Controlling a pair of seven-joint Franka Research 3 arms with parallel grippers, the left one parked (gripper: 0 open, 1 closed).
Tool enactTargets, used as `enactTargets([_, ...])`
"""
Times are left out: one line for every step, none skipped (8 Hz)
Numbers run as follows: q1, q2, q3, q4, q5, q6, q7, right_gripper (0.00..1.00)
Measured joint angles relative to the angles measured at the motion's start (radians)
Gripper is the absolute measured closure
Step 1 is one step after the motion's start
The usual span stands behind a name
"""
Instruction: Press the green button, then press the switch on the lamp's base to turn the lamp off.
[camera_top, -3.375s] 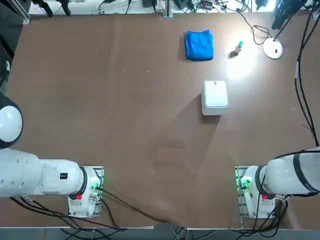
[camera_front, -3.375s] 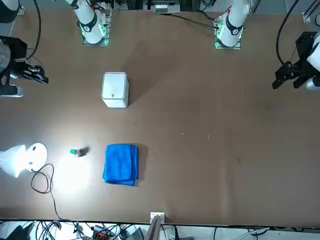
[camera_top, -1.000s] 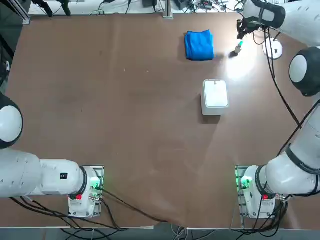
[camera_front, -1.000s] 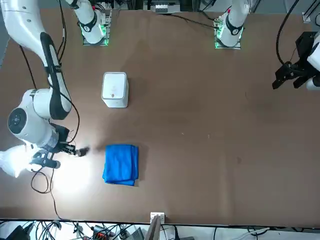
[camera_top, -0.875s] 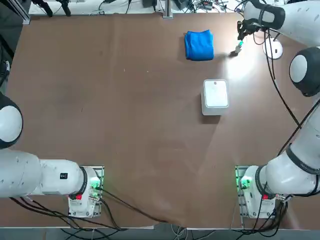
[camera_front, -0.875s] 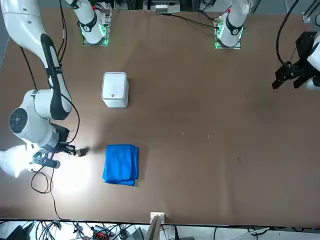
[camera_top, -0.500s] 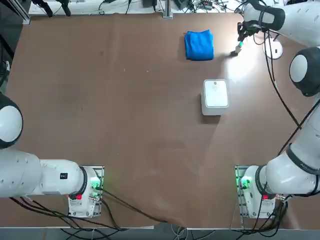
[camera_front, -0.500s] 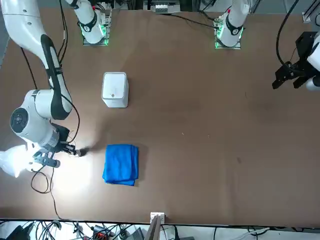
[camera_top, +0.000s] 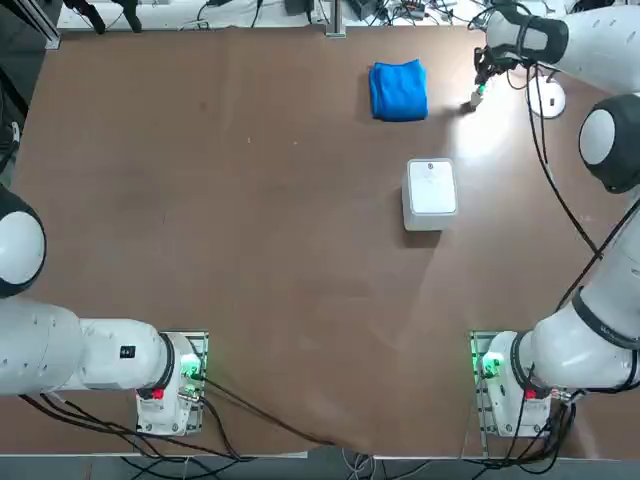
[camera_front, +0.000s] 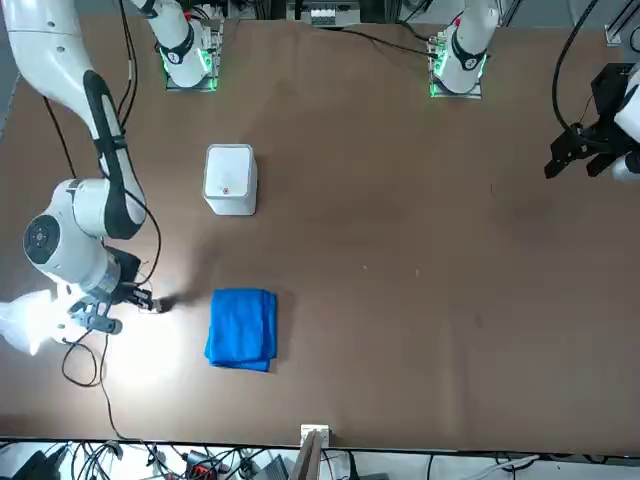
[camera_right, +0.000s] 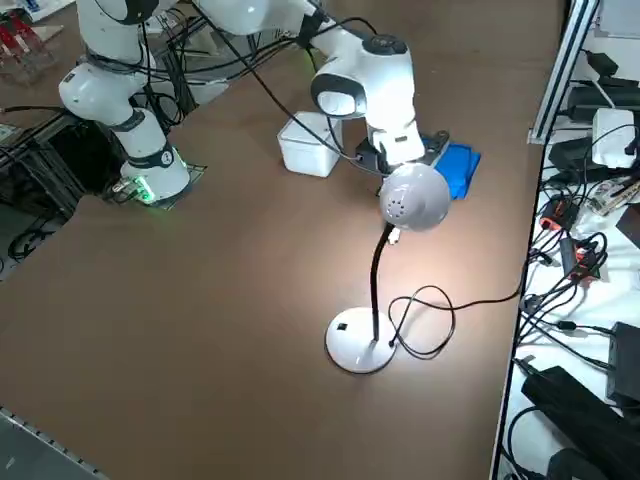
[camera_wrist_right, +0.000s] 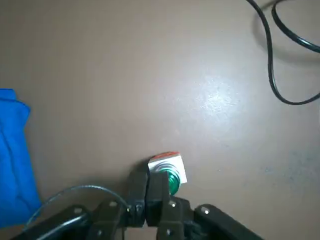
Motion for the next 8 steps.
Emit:
enactTargets([0.0,0.001,0.0,-0.002,0.0,0.001,0.0,0.98])
enactTargets([0.0,0.002,0.0,-0.002,0.0,0.003,0.001,0.98])
enactTargets([0.0,0.003,0.0,-0.006,0.0,0.013,0.002,0.98])
enactTargets([0.0,0.003,0.0,-0.016,0.0,0.035,0.002,0.98])
enactTargets([0.0,0.002,0.0,-0.022,0.0,0.053,0.002,0.98])
enactTargets([0.0,0.002,0.0,-0.023,0.0,0.06,0.003,0.98])
enactTargets([0.0,0.002,0.0,-0.024,0.0,0.063,0.003,0.98])
enactTargets([0.0,0.002,0.0,-0.024,0.0,0.064,0.003,0.98])
